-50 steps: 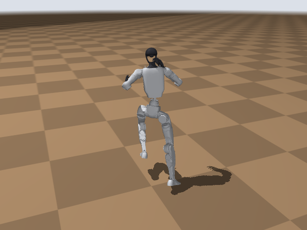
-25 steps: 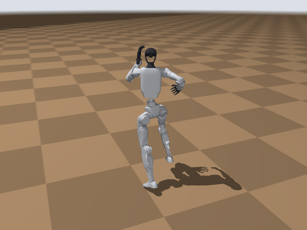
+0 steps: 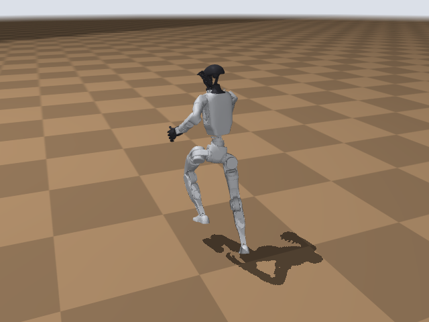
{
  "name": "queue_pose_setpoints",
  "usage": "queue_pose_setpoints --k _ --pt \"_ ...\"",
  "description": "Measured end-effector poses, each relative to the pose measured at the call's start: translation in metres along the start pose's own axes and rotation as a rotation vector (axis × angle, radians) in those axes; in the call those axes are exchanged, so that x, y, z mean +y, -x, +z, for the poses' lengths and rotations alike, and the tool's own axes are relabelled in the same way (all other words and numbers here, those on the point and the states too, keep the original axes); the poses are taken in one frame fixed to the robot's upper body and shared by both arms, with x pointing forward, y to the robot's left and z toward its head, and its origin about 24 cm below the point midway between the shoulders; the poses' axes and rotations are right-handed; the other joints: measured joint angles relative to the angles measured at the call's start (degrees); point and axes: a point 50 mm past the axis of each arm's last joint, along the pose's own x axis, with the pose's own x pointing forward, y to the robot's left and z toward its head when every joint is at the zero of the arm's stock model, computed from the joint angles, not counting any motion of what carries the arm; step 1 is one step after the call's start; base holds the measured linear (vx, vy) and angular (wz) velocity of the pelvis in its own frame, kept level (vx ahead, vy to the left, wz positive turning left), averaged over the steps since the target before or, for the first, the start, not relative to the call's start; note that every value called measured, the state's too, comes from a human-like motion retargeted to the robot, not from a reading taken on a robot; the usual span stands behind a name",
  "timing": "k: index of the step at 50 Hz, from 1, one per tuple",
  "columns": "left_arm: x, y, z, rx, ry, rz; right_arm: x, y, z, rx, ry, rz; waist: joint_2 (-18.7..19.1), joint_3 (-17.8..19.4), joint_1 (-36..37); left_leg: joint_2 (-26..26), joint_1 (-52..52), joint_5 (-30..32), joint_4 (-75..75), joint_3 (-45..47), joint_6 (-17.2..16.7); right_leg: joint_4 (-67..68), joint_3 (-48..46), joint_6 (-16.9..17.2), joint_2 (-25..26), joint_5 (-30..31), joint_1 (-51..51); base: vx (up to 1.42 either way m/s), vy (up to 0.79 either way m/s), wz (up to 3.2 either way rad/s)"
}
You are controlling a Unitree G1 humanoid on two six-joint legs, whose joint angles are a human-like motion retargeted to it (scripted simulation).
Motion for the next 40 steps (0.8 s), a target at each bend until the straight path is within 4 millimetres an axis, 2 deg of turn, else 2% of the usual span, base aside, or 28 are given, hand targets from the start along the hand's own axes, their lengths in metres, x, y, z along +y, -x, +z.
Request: queue_pose_setpoints --k 2,3,5,7,8,10,12,13,14,15,17,18,20,22,24,25,27,30,32,34,35,37,38,39,40 --pt "-0.011 0.005 0.004 -0.024 0.079 -0.09 0.011 0.0 0.016 -0.065 -0.071 0.087 1.6 -0.7 3.6 -0.8 9.2 6.8 -22.3 -1.0 -3.6 -0.7 -5.0 0.5 2.0 1.6 4.5 1.34 0.17 -1.0" --pt "-0.013 0.005 0.005 -0.045 0.105 -0.069 0.014 0.002 0.022 -0.085 -0.117 0.104 3.8 -0.4 5.1 -0.9 14.9 9.2 -33.4 -2.8 -5.3 1.4 -6.1 -0.4 4.0 -0.5 6.5 1.34 0.22 -1.07" --pt "-0.014 0.003 0.01 -0.085 0.129 -0.004 0.017 0.008 0.028 -0.092 -0.212 0.096 10.0 0.7 6.0 1.3 27.5 14.4 -52.2 -7.0 -8.6 11.5 -4.9 -3.0 9.1 -6.1 9.3 1.32 0.26 -0.9" --pt "-0.024 -0.004 0.012 -0.15 0.152 0.0 0.018 0.02 0.023 -0.03 -0.251 0.085 14.8 2.0 3.9 4.1 36.7 16.0 -61.0 -9.4 -10.5 31.0 -2.2 -5.4 12.9 -12.5 6.2 1.23 0.28 -0.24" --pt "-0.03 -0.011 0.015 -0.191 0.155 0.006 0.018 0.027 0.018 0.02 -0.248 0.089 15.7 2.6 2.0 4.2 39.3 12.3 -61.6 -9.8 -9.6 42.8 -0.9 -6.1 13.4 -16.2 2.5 1.12 0.27 0.23" --pt "-0.044 -0.035 0.029 -0.314 0.167 0.021 0.016 0.045 0.003 0.145 -0.221 0.085 14.7 4.4 -3.0 2.4 41.7 -1.6 -57.6 -10.6 -4.9 66.8 2.4 -6.5 13.3 -24.1 -7.1 1.02 0.23 0.63" --pt "-0.066 -0.069 0.064 -0.5 0.189 0.021 0.008 0.081 -0.019 0.357 -0.167 0.039 13.3 7.4 -9.5 0.5 40.8 -13.9 -47.9 -13.1 1.5 87.3 4.7 -6.2 14.9 -31.5 -16.4 0.93 0.15 1.14" --pt "-0.081 -0.086 0.093 -0.62 0.204 0.004 0.001 0.106 -0.029 0.487 -0.118 0.021 13.1 9.0 -12.8 0.2 39.6 -18.0 -42.2 -14.6 3.6 95.6 4.8 -6.1 16.2 -34.8 -21.1 0.9 0.11 1.36" --pt "-0.098 -0.096 0.13 -0.763 0.225 -0.034 -0.009 0.132 -0.033 0.613 -0.063 0.013 13.7 10.2 -16.1 0.4 38.9 -20.6 -38.3 -15.9 4.1 101.7 4.0 -6.1 17.0 -37.4 -25.8 0.91 0.09 1.41" --pt "-0.114 -0.099 0.172 -0.916 0.25 -0.085 -0.021 0.159 -0.031 0.738 -0.006 0.012 14.6 11.3 -19.4 0.9 38.6 -22.4 -35.2 -17.1 3.9 106.8 2.9 -6.1 17.7 -39.6 -30.5 0.97 0.1 1.36" --pt "-0.14 -0.077 0.252 -1.237 0.276 -0.211 -0.05 0.197 -0.007 0.923 0.083 0.005 17.7 11.3 -27.0 1.7 41.5 -21.9 -37.8 -19.7 1.2 108.8 0.0 -6.7 16.3 -41.9 -38.6 1.08 0.09 1.34" --pt "-0.149 -0.058 0.284 -1.389 0.267 -0.256 -0.064 0.208 0.008 0.999 0.122 0.012 19.6 10.8 -31.3 1.9 43.8 -19.9 -41.3 -21.1 -0.3 107.2 -1.5 -7.1 14.6 -42.5 -41.7 1.19 0.05 1.31" --pt "-0.158 -0.02 0.324 -1.641 0.185 -0.29 -0.084 0.224 0.033 1.156 0.186 0.079 23.2 9.1 -40.1 3.3 49.1 -11.9 -49.5 -23.6 -3.9 99.2 -4.7 -8.4 11.8 -42.2 -45.3 1.27 -0.04 1.18" --pt "-0.164 0.006 0.34 -1.798 0.093 -0.298 -0.1 0.236 0.051 1.314 0.219 0.183 26.5 7.6 -47.8 5.2 53.7 1.8 -57.0 -26.5 -8.4 85.2 -7.8 -8.7 10.9 -37.8 -45.2 1.34 -0.19 1.0" --pt "-0.169 0.022 0.347 -1.886 0.035 -0.325 -0.111 0.247 0.068 1.464 0.216 0.252 28.4 6.0 -53.1 6.2 57.5 15.5 -62.8 -29.0 -11.9 67.7 -9.3 -7.3 11.4 -28.8 -42.3 1.36 -0.29 0.92" --pt "-0.173 0.028 0.348 -1.919 0.01 -0.34 -0.115 0.253 0.076 1.534 0.211 0.271 28.6 5.1 -54.8 6.2 59.2 20.9 -64.9 -29.4 -13.0 58.2 -9.5 -6.1 11.5 -23.4 -40.2 1.37 -0.33 0.86" --pt "-0.173 0.034 0.351 -1.949 -0.009 -0.341 -0.118 0.263 0.09 1.628 0.217 0.259 26.5 3.3 -55.7 5.5 62.4 22.4 -64.3 -24.0 -11.2 37.1 -7.8 -2.9 10.7 -13.8 -33.3 1.37 -0.37 0.68" --pt "-0.168 0.027 0.342 -1.9 0.066 -0.36 -0.117 0.276 0.097 1.69 0.232 0.191 18.9 3.3 -53.1 1.1 67.8 15.7 -53.3 -18.1 -6.8 8.1 -3.5 1.5 6.9 -4.0 -18.7 1.35 -0.43 0.02" --pt "-0.161 0.011 0.324 -1.797 0.095 -0.36 -0.111 0.283 0.086 1.672 0.226 0.157 14.3 4.1 -49.7 -1.8 64.9 8.2 -33.9 -18.2 -4.9 1.1 -2.3 2.4 4.3 -4.5 -12.1 1.25 -0.41 -0.7" --pt "-0.149 -0.012 0.298 -1.639 0.086 -0.334 -0.105 0.288 0.064 1.607 0.212 0.084 13.5 4.8 -45.2 0.4 55.3 -0.1 -7.4 -16.6 -2.8 3.1 -2.3 0.6 4.8 -15.2 -10.4 1.1 -0.34 -0.94" --pt "-0.142 -0.025 0.282 -1.542 0.077 -0.307 -0.101 0.289 0.049 1.56 0.2 0.032 13.9 5.3 -42.5 2.5 49.6 -4.0 6.2 -15.9 -1.7 5.8 -2.0 -0.9 5.8 -22.4 -10.6 1.0 -0.28 -1.2" --pt "-0.117 -0.064 0.227 -1.234 0.101 -0.168 -0.089 0.275 0.007 1.396 0.18 -0.037 14.2 6.9 -36.4 3.3 39.1 -9.8 27.8 -15.9 0.0 13.7 0.9 -4.4 7.4 -33.2 -12.5 0.98 -0.21 -1.43" --pt "-0.1 -0.079 0.187 -1.04 0.149 -0.082 -0.082 0.256 -0.018 1.278 0.174 -0.038 13.9 7.4 -33.8 2.4 33.9 -12.0 36.0 -15.7 0.5 17.7 2.6 -5.7 7.5 -36.5 -13.7 0.98 -0.14 -1.44" --pt "-0.082 -0.085 0.144 -0.857 0.208 0.001 -0.073 0.226 -0.041 1.132 0.152 -0.038 13.3 7.5 -31.6 1.8 28.3 -13.5 41.9 -14.9 0.9 20.0 4.1 -6.4 7.6 -38.1 -14.5 0.98 -0.11 -1.37" --pt "-0.064 -0.082 0.101 -0.683 0.271 0.09 -0.063 0.189 -0.06 0.97 0.122 -0.034 12.6 7.4 -29.6 1.3 22.6 -14.6 46.7 -13.8 1.3 21.4 5.5 -6.8 7.7 -38.9 -15.0 1.02 -0.08 -1.19"
